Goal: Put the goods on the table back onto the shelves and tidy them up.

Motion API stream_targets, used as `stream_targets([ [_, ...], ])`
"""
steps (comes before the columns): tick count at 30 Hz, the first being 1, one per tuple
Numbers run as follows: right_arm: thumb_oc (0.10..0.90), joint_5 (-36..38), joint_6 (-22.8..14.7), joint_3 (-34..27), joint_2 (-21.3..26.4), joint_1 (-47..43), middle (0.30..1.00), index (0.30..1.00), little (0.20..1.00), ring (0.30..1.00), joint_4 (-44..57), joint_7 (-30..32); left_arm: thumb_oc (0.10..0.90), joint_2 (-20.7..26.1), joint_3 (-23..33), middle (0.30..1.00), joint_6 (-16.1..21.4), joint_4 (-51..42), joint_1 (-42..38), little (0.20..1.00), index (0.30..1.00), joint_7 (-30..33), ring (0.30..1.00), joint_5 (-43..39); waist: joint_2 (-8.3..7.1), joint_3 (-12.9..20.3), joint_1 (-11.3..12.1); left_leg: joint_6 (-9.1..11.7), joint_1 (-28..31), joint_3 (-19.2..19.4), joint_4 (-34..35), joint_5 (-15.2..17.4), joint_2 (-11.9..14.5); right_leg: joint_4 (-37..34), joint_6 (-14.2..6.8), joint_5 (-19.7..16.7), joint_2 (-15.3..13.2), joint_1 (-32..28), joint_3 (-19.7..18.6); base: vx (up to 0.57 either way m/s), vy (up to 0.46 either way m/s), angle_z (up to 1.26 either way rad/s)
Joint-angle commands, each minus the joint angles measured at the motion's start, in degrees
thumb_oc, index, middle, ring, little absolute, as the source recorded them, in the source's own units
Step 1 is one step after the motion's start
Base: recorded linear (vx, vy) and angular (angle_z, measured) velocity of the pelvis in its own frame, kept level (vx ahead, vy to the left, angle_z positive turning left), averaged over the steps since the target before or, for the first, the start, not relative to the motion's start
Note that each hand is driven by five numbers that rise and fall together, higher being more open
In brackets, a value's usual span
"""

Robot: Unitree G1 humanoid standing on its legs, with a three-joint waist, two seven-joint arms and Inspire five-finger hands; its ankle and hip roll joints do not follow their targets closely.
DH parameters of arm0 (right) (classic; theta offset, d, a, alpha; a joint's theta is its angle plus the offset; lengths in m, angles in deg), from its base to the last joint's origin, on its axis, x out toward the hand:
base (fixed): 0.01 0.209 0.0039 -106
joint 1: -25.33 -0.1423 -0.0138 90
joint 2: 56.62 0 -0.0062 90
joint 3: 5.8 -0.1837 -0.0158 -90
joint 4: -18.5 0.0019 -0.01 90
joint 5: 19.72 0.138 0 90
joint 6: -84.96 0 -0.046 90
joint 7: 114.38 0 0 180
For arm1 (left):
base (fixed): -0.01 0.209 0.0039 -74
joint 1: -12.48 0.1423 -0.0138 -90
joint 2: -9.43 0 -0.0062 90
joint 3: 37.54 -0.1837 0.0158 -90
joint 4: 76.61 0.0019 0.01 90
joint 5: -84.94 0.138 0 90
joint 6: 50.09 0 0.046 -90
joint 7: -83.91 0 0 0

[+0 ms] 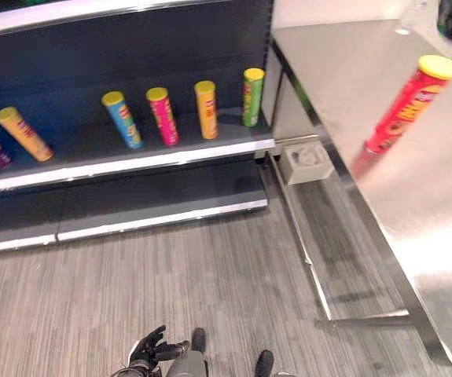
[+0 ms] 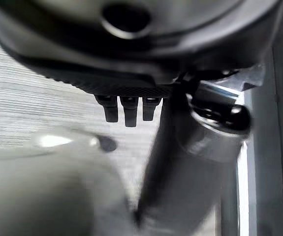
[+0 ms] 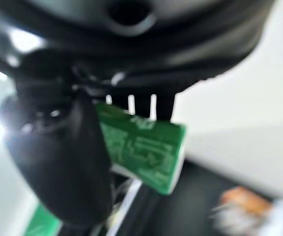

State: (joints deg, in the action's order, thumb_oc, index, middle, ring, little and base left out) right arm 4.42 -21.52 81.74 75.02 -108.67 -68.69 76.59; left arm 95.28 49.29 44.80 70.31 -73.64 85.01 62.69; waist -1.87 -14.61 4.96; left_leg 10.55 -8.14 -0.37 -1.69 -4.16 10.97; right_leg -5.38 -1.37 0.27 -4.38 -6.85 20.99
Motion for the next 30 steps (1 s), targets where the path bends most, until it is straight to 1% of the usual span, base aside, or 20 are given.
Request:
stream_targets([
  [1,0.4,2.9,-4.6,-0.2,6.6,-4.0,0.3,0.3,0.3,0.3,-0.5,2.9,0.8,5.0,-2.9,0.9,2.5,0.3,1.4,0.9,0.9,1.8,0.9,1.4,-3.02,7.5,0.5,1.6,-3.6,2.8,6.3,-2.6,4.2,0.5,-8.9,8.0,-2.6,-3.6,-6.0,0.13,0.173,0.26],
  [2,0.4,2.9,-4.7,0.3,6.7,-4.5,0.3,0.3,0.3,0.3,-0.8,3.0,0.8,4.8,-2.9,0.9,2.6,0.3,1.4,0.9,0.9,1.8,0.9,1.4,-2.88,7.5,0.4,1.7,-3.7,2.8,6.3,-2.6,4.2,0.5,-8.9,8.0,-2.6,-3.6,-6.0,0.32,0.49,0.19],
  [3,0.4,2.6,-3.6,3.4,7.6,-7.9,0.3,0.3,0.3,0.3,-2.8,3.0,0.8,5.7,-3.7,0.9,2.6,0.0,1.4,0.9,0.9,1.6,0.9,2.5,-1.21,9.4,1.3,3.1,-2.7,3.8,6.7,-4.7,5.8,0.4,-10.3,7.7,-4.4,-5.5,-5.1,0.24,0.392,0.14],
  [4,0.4,2.6,-3.7,3.9,7.7,-8.4,0.3,0.3,0.3,0.3,-3.0,3.1,0.8,5.5,-3.7,0.9,2.6,0.0,1.5,0.9,0.9,1.6,0.9,2.6,-1.08,9.3,1.3,3.1,-2.6,3.9,6.7,-4.7,5.8,0.4,-10.3,7.7,-4.4,-5.5,-5.1,0.32,0.575,-0.01],
  [5,0.4,2.0,-3.3,4.3,7.6,-8.9,0.3,0.3,0.3,0.3,-3.4,3.3,0.8,5.8,-4.0,0.9,2.7,0.0,1.2,0.9,0.9,1.5,0.9,3.5,-0.52,10.0,1.5,3.3,-2.2,4.4,6.4,-5.1,5.0,0.4,-11.0,6.6,-6.1,-5.9,-4.4,0.17,0.341,-0.03],
  [7,0.4,0.9,-2.3,5.1,6.8,-9.3,0.3,0.3,0.3,0.3,-4.4,3.4,0.8,7.1,-4.4,0.9,2.8,-0.1,0.4,0.9,0.9,2.0,0.9,4.8,-0.83,10.6,2.0,2.7,-1.5,5.0,4.1,-4.4,2.6,1.4,-12.1,3.6,-10.3,-6.0,-3.6,0.23,0.478,-0.06],
  [9,0.4,1.0,-2.0,5.2,5.3,-9.4,0.3,0.3,0.3,0.3,-4.9,3.4,0.8,8.0,-4.4,0.9,2.6,-0.1,0.4,0.9,0.9,2.0,0.9,6.3,-1.46,11.0,2.3,0.8,-1.4,6.2,1.3,-1.5,-0.2,3.7,-13.0,-1.0,-15.1,-5.2,-3.3,0.17,0.422,0.23],
  [11,0.4,1.0,-1.7,6.2,4.8,-10.0,0.3,0.3,0.3,0.3,-5.8,3.7,0.8,9.1,-3.8,0.9,2.6,0.2,0.2,0.9,0.9,2.1,0.9,6.9,-1.65,10.9,2.3,-1.0,-0.4,7.5,1.0,0.2,-2.9,7.2,-12.2,-5.9,-18.1,-3.3,-2.9,0.13,0.364,0.33],
  [12,0.4,1.2,-1.9,5.9,5.1,-9.5,0.3,0.3,0.3,0.3,-6.3,3.8,0.8,9.7,-3.4,0.9,2.5,0.4,0.1,0.9,0.9,2.2,0.9,7.4,-1.96,10.9,2.0,-1.7,-0.1,7.6,1.1,1.0,-4.0,8.7,-11.7,-6.5,-18.0,-2.7,-4.7,0.16,0.323,0.18],
  [14,0.4,2.0,-1.5,4.9,6.6,-8.1,0.3,0.3,0.3,0.3,-6.7,3.2,0.8,10.3,-2.9,0.9,2.2,0.8,0.1,0.9,0.9,1.9,0.9,7.5,-1.85,11.0,1.3,-3.1,1.4,6.9,2.0,1.9,-6.2,10.9,-10.9,-4.4,-14.0,-0.2,-10.2,0.21,0.284,0.36],
  [15,0.4,2.7,-1.8,4.7,6.9,-8.2,0.3,0.3,0.3,0.3,-7.1,3.0,0.8,10.5,-2.7,0.9,2.2,0.7,0.6,0.9,0.9,1.9,0.9,7.4,-1.6,11.2,1.3,-3.6,2.1,6.7,2.5,2.3,-6.9,10.2,-11.0,-3.1,-12.6,0.5,-10.6,0.28,0.259,0.49],
  [17,0.4,4.6,-2.5,6.0,7.3,-9.6,0.3,0.3,0.3,0.3,-8.9,2.7,0.8,10.3,-2.6,0.9,2.3,0.9,0.4,0.9,0.9,1.8,0.9,6.8,-0.7,9.8,0.1,-5.0,5.5,5.6,4.1,3.1,-8.3,8.6,-10.1,0.4,-7.1,6.6,-11.8,0.31,0.21,0.22],
  [18,0.4,5.0,-3.2,5.8,8.6,-8.0,0.3,0.3,0.3,0.3,-12.4,3.8,0.8,9.3,-3.4,0.9,1.4,2.4,0.0,0.9,0.9,2.4,0.9,8.7,-0.62,8.0,-1.6,-5.6,7.8,4.1,4.4,4.5,-9.8,6.0,-10.2,1.3,-2.9,9.0,-15.5,0.35,0.166,0.18],
  [19,0.4,4.6,-2.0,6.8,10.2,-9.6,0.3,0.3,0.3,0.3,-11.8,2.3,0.8,9.0,-4.1,0.9,1.8,1.7,0.0,0.9,0.9,1.5,0.9,8.0,-1.31,7.5,-1.7,-5.7,8.5,1.0,4.1,4.6,-11.4,4.6,-10.3,0.9,-2.5,7.2,-18.2,0.32,0.096,0.92],
  [20,0.4,5.8,-2.0,6.2,9.8,-9.3,0.3,0.3,0.3,0.3,-12.6,2.8,0.8,8.2,-4.0,0.9,2.1,1.9,-0.1,0.9,0.9,1.7,0.9,7.8,-1.3,7.7,-1.7,-5.7,9.2,0.4,4.8,4.5,-11.5,4.1,-10.3,0.5,-2.3,6.5,-18.2,0.21,0.011,1.72],
  [22,0.4,6.8,-2.8,5.7,8.3,-8.2,0.3,0.3,0.3,0.3,-12.0,2.6,0.8,6.6,-4.1,0.9,2.2,2.6,0.6,0.9,0.9,1.7,0.9,8.3,-1.4,9.2,-1.6,-5.4,10.1,0.8,5.8,4.7,-11.1,1.9,-10.2,0.0,-2.1,4.8,-16.7,0.21,-0.079,1.44],
  [24,0.4,6.7,-2.0,7.5,8.1,-9.0,0.3,0.3,0.3,0.3,-12.7,1.9,0.8,6.2,-4.3,0.9,2.0,3.2,0.9,0.9,0.9,1.8,0.9,8.7,-1.53,10.0,-1.4,-5.3,10.6,0.4,6.0,4.7,-10.7,0.7,-10.1,0.0,-2.0,3.5,-16.0,0.17,-0.063,0.03],
  [26,0.4,5.9,0.1,11.5,7.1,-11.0,0.3,0.3,0.3,0.3,-15.7,1.2,0.8,6.1,-4.6,0.9,1.8,4.0,1.2,0.9,0.9,2.2,0.9,8.4,-2.28,11.0,-0.5,-5.0,11.0,0.3,6.4,5.0,-10.1,0.4,-10.0,0.7,-1.8,2.6,-15.1,0.11,-0.083,0.02],
  [27,0.4,5.0,0.9,14.1,6.0,-13.5,0.3,0.3,0.3,0.3,-17.8,1.5,0.8,5.9,-4.5,0.9,1.7,4.1,1.2,0.9,0.9,2.5,0.9,8.2,-2.3,11.2,-0.2,-4.9,11.2,0.2,6.5,4.9,-9.9,0.4,-9.9,0.9,-1.7,2.4,-14.8,0.06,-0.062,-0.07],
  [30,0.4,4.8,2.3,17.1,3.9,-16.2,0.3,0.3,0.3,0.3,-22.1,1.7,0.8,5.7,-4.7,0.9,1.7,4.4,1.2,0.9,0.9,3.0,0.9,7.6,-2.18,11.6,0.1,-4.7,11.1,-0.3,6.7,4.9,-9.8,0.4,-9.8,1.4,-1.7,2.0,-14.2,0.06,-0.049,-0.03],
])
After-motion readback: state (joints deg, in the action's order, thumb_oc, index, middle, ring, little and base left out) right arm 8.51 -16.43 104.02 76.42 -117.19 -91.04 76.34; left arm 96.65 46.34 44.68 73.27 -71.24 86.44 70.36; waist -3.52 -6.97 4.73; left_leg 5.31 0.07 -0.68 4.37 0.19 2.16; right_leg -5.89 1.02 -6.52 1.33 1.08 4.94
